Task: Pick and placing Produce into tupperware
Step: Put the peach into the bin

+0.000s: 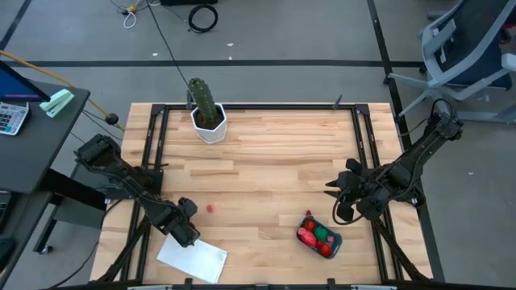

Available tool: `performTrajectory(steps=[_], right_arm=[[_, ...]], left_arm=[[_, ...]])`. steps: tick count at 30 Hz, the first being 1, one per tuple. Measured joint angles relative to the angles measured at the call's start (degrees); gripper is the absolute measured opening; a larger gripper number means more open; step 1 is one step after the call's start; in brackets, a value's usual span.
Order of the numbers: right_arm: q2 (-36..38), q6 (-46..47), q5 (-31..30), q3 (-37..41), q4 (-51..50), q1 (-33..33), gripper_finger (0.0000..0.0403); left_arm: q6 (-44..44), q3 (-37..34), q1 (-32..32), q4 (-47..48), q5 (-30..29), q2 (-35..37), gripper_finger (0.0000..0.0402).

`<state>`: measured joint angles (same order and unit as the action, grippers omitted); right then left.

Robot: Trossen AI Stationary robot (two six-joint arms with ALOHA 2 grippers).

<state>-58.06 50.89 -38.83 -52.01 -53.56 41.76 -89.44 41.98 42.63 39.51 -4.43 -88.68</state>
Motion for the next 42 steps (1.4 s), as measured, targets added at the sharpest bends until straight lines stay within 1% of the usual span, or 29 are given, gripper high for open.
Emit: performTrajectory(steps=[11,18,24,28,31,33,34,36,38,42], right_arm=[[0.00,-0.02,-0.15,0.00,0.00,0.00,0.0116],[0.02,-0.02,-0.15,0.00,0.02,0.00,0.0116],[0.02,-0.03,-0.15,0.00,0.00,0.00,0.0116],[0.02,-0.03,-0.16,0.00,0.01,0.00,0.0116],[0.02,-0.02,-0.51,0.00,0.00,0.00,0.0116],[0.02,-0.04,-1.31,0.00,0.00,0.00,0.0116],[0.02,-0.03,-1.81,0.00,0.00,0.00,0.0116],[0.02,-0.04,-3.03,0.01,0.00,0.00,0.0116],[0.02,-0.06,-4.33,0.00,0.02,0.00,0.0116],[0.02,-0.04,-5.83,0.02,0.02,-0.02,0.0116]], left_arm=[[0.27,1.09,-0.01,0.67,-0.61,-0.13,0.0199],[0.23,1.11,-0.09,0.63,-1.24,-0.13,0.0180],[0.21,1.14,-0.12,0.63,-1.70,-0.13,0.0154],[0.09,1.16,-0.13,0.61,-2.16,-0.13,0.0122],[0.05,1.14,-0.49,-0.26,-3.68,-0.13,0.0100],[0.06,1.09,-1.55,-3.09,-6.41,-0.15,0.0091],[0.44,1.08,-2.31,-5.65,-8.66,-0.21,0.0089],[3.73,1.09,-4.14,-11.22,-13.05,-0.34,0.0088],[9.91,1.01,-6.27,-18.76,-16.70,-0.31,0.0089],[27.08,1.05,-11.34,-39.10,-21.10,-0.28,0.0091]])
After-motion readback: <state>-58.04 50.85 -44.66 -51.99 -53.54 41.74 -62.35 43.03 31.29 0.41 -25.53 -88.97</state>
